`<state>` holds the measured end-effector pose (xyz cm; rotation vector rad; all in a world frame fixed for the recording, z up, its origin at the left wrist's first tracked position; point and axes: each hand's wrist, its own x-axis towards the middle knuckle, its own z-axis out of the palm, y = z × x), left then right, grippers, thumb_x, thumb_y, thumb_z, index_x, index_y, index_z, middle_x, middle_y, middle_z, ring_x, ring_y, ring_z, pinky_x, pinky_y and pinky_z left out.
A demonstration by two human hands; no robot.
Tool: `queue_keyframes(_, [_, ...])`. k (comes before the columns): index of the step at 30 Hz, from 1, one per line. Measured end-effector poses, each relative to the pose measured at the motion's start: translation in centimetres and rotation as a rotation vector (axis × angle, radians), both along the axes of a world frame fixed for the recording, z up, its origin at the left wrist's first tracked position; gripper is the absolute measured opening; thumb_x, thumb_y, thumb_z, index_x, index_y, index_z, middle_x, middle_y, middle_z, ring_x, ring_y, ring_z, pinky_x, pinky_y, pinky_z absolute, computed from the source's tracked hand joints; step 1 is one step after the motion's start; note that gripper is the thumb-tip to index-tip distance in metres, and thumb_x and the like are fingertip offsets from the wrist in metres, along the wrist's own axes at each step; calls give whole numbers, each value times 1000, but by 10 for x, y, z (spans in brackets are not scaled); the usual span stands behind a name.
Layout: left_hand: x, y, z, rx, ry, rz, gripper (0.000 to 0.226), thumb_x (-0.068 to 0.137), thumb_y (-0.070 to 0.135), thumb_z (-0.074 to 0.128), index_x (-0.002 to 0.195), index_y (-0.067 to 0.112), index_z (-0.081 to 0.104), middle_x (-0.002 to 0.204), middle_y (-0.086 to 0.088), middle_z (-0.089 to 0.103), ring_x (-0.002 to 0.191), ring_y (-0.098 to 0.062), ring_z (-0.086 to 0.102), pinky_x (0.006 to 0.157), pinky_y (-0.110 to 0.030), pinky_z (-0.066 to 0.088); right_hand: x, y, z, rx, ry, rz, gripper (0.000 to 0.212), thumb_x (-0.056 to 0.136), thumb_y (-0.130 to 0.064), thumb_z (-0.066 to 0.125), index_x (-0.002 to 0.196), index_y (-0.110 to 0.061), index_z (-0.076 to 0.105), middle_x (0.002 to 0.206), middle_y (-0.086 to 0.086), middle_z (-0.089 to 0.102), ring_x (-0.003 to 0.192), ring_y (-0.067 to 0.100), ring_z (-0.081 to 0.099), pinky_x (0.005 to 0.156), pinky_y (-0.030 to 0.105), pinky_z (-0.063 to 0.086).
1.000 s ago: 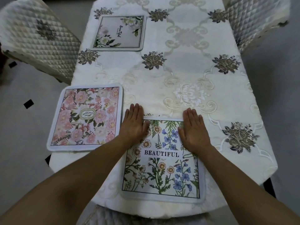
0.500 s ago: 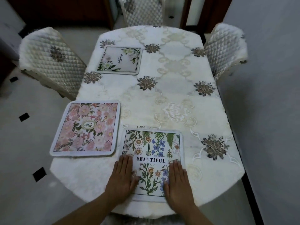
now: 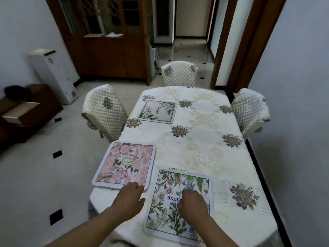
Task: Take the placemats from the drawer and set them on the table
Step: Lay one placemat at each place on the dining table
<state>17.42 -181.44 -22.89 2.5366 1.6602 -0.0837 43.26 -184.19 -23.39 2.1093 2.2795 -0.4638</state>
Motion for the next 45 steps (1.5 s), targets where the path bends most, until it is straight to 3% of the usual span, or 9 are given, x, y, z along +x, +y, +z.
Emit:
queue_keyframes(6, [-99,0,8,35,24,87,23,71,42,70,80,23,60,76,2,59,71,-21,58,55,-31,40,-76,6,19,75,10,5,31,93,-31,42,113,-12,56,112,10,59,101,27,56,83,36,45])
queue_keyframes(12, [-217,10,21,-16,-25,53,29,85,40,51,102,18,59,101,-5,60,97,-28,55,79,-38,45,-188,21,20,61,-63,-46,21,94,-29,42,101,-13,54,100,9,58,95,28,59,70,35,38])
queue_keyframes(19, [-303,39,37,1,-69,-46,24,90,29,52,110,17,58,110,-5,58,104,-24,49,84,-30,36,-278,29,15,-1,-153,-95,27,94,-30,42,109,-12,55,107,9,59,96,28,58,72,35,42])
queue_keyframes(24, [-311,72,15,-41,-32,-86,26,91,32,49,110,16,55,112,-7,57,107,-26,49,93,-35,37,-295,43,2,-33,-188,-156,25,92,-29,43,106,-12,56,104,9,60,91,27,59,70,35,38])
queue_keyframes(31, [-292,141,-5,-81,16,-202,30,89,32,51,111,13,56,107,-10,59,104,-30,52,92,-40,40,-302,95,-33,-86,-182,-235,30,93,-32,44,113,-13,56,111,7,61,102,27,58,89,39,43])
queue_keyframes(36, [-278,191,-13,-65,130,-331,23,69,36,54,82,17,61,77,-4,61,75,-26,61,67,-31,50,-308,125,-42,-131,-142,-295,25,92,-27,45,109,-13,57,110,9,61,102,29,58,88,37,42])
queue_keyframes(39, [-260,223,-14,-114,156,-418,28,80,31,56,99,12,61,96,-11,61,93,-32,57,84,-39,46,-309,135,-45,-160,-135,-357,25,90,-23,44,110,-12,57,112,10,61,104,29,56,90,38,41])
queue_keyframes(43, [-236,271,-28,-111,200,-594,26,75,29,59,95,12,62,92,-11,63,92,-33,60,81,-42,48,-312,146,-54,-236,-143,-472,28,90,-21,44,114,-11,55,117,11,60,108,30,55,93,40,40])
queue_keyframes(45, [-222,297,-37,-95,200,-689,31,82,29,53,106,11,60,104,-13,60,102,-34,54,91,-43,42,-319,152,-60,-271,-130,-554,29,90,-19,44,116,-10,55,118,12,59,109,30,54,94,39,39])
